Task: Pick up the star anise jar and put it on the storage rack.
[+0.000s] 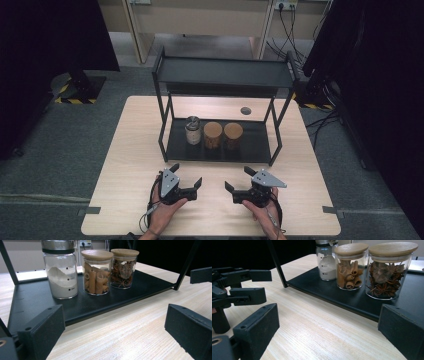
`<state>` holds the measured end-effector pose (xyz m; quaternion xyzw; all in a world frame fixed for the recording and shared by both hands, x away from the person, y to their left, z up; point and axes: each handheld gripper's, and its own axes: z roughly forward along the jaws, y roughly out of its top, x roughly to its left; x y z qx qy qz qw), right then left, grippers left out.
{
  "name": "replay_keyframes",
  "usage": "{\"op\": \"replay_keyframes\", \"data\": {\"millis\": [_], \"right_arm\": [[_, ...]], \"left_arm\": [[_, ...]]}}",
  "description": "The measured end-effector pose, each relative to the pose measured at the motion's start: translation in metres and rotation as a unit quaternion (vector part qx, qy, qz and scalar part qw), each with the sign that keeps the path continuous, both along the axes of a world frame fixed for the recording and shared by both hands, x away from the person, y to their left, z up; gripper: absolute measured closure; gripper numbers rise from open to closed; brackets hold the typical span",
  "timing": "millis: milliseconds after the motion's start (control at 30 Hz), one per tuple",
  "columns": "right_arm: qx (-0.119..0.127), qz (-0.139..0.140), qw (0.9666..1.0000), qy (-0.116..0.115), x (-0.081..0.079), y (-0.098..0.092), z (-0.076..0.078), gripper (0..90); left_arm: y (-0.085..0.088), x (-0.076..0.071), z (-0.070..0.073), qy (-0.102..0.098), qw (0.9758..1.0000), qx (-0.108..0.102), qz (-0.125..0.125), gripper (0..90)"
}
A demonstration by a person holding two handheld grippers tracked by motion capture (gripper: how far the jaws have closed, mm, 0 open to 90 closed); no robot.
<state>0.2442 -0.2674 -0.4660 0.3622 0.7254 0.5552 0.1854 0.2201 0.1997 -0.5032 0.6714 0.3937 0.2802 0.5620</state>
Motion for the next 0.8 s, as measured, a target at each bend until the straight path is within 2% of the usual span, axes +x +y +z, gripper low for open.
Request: {"op": "replay_keyframes", "data": {"millis": [800], "right_arm": [[0.001,-0.006,1.0000,0.000,0.0007,-0.0021,-0.0007,3.9]], "left_arm": [[0.0002,0.0001,0.0000,0.001,1.0000,-0.001,0.000,2.4]]}}
